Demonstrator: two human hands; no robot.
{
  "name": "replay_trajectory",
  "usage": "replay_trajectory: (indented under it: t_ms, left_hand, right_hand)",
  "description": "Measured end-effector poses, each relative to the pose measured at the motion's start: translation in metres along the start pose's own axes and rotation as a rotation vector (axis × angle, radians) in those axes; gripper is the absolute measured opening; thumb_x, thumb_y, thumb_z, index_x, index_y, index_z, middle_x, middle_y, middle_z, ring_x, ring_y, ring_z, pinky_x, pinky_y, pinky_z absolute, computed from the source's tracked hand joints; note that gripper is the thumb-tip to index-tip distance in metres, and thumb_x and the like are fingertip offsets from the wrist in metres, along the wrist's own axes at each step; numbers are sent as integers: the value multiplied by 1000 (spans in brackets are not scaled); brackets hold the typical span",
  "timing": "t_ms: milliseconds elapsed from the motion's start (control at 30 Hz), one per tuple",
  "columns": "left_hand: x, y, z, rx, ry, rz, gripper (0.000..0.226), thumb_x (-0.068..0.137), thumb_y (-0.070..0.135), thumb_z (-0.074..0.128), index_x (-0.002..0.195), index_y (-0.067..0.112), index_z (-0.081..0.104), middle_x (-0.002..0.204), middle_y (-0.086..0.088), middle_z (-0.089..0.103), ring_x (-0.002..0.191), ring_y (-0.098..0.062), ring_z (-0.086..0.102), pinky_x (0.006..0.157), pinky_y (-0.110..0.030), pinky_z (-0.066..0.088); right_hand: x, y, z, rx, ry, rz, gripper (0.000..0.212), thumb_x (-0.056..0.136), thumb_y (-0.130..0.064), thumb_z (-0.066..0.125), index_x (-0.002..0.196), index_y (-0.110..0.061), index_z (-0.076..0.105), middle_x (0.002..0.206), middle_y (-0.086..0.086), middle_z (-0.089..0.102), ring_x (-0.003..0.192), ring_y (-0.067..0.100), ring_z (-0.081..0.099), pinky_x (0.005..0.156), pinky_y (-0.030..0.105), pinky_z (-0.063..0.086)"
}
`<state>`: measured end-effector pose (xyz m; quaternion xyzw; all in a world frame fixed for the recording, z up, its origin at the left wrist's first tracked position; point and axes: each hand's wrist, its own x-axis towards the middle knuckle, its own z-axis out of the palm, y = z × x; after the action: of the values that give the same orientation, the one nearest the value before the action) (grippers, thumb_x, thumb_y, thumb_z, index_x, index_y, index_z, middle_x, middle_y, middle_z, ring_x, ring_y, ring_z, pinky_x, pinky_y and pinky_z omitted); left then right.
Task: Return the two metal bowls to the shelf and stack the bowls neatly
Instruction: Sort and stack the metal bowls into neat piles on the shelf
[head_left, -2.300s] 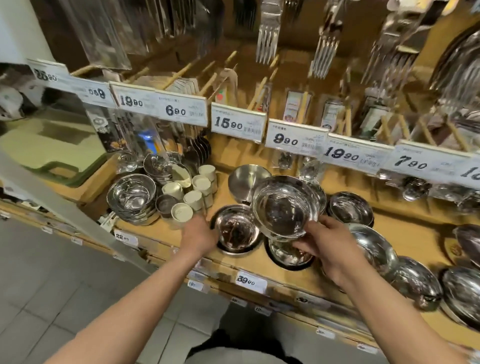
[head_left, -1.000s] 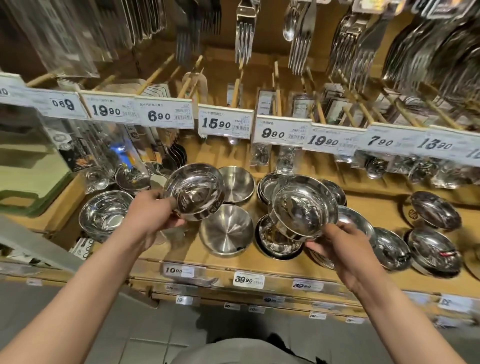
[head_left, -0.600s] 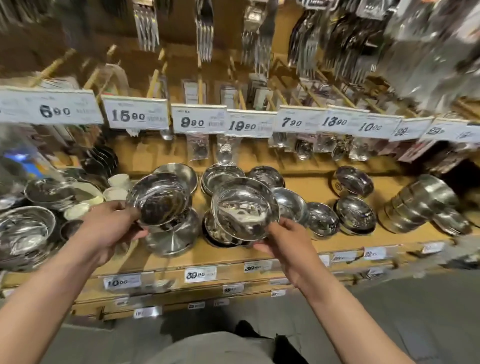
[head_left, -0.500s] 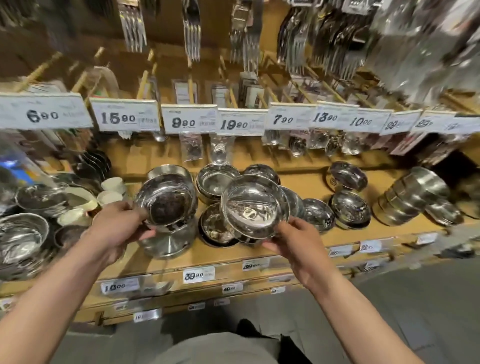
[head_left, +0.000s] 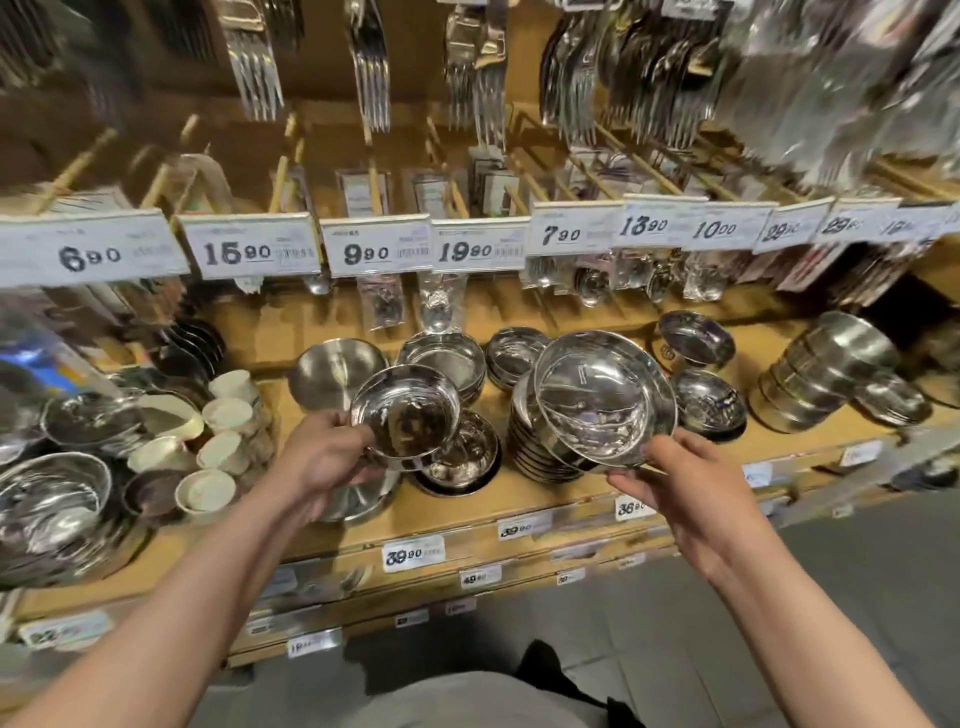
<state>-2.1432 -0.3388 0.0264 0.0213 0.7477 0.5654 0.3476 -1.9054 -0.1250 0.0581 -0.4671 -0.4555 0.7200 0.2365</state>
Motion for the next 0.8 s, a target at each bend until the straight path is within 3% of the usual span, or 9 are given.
replay_trajectory:
  t_ms: [67, 167, 233, 333, 400, 533, 667, 800]
  left_hand:
    - [7, -3, -3, -4, 12, -24, 14, 94, -12, 50, 105, -15, 58, 95, -37, 67, 82, -39, 59, 42, -28, 46]
    - [19, -9, 3, 29, 52, -27, 10, 93, -7, 56, 99, -6, 64, 99, -30, 72, 82, -38, 73, 59, -34, 62]
    - [28, -14, 14, 68, 54, -38, 9, 93, -3, 58, 98, 1, 64, 99, -23, 72, 87, -30, 74, 59, -31, 61]
    - [40, -23, 30, 206, 67, 29, 6, 91, 1, 64, 91, 6, 64, 84, -12, 72, 61, -9, 72, 48, -18, 54]
    - [46, -28, 39, 234, 86, 62, 5, 88, 8, 68, 85, 12, 68, 80, -4, 72, 57, -10, 72, 51, -24, 59]
    - [54, -35, 52, 244, 129, 75, 25, 87, 17, 68, 66, 29, 63, 70, 8, 66, 50, -7, 68, 46, -22, 56]
    - [73, -47, 53, 229, 82, 29, 13, 85, 21, 67, 73, 26, 71, 70, 6, 73, 56, -9, 73, 65, -37, 65]
    - [85, -53, 54, 256, 26, 9, 14, 85, 20, 65, 76, 30, 70, 78, 1, 77, 65, -15, 76, 69, -41, 65]
  right_hand:
    - [-1, -1, 1, -3, -5, 3, 10, 96, 4, 55, 96, 1, 65, 94, 16, 75, 90, 35, 72, 63, 26, 62]
    - [-2, -2, 6, -13, -19, 30, 10, 95, 4, 55, 97, 1, 64, 94, 16, 76, 85, 32, 76, 63, 27, 63]
    - [-2, -2, 10, -19, -33, 45, 11, 95, 5, 55, 99, 3, 64, 91, 16, 78, 80, 30, 76, 63, 27, 63]
    - [-3, -1, 17, -39, -75, 33, 11, 93, 5, 58, 101, 4, 65, 89, 14, 79, 80, 28, 78, 64, 28, 63]
    - [-4, -1, 21, -39, -100, 35, 10, 92, 5, 58, 99, 3, 65, 92, 16, 79, 82, 28, 78, 65, 28, 64]
    - [-4, -2, 26, -15, -105, 63, 12, 93, 6, 58, 101, 3, 66, 93, 17, 79, 85, 31, 78, 63, 27, 64]
    - [-1, 1, 28, 5, -91, 83, 12, 93, 5, 59, 101, 2, 67, 96, 18, 78, 87, 32, 77, 59, 25, 62]
    - [4, 4, 30, 4, -91, 105, 15, 93, 4, 61, 107, 2, 67, 94, 18, 78, 85, 32, 77, 61, 27, 64]
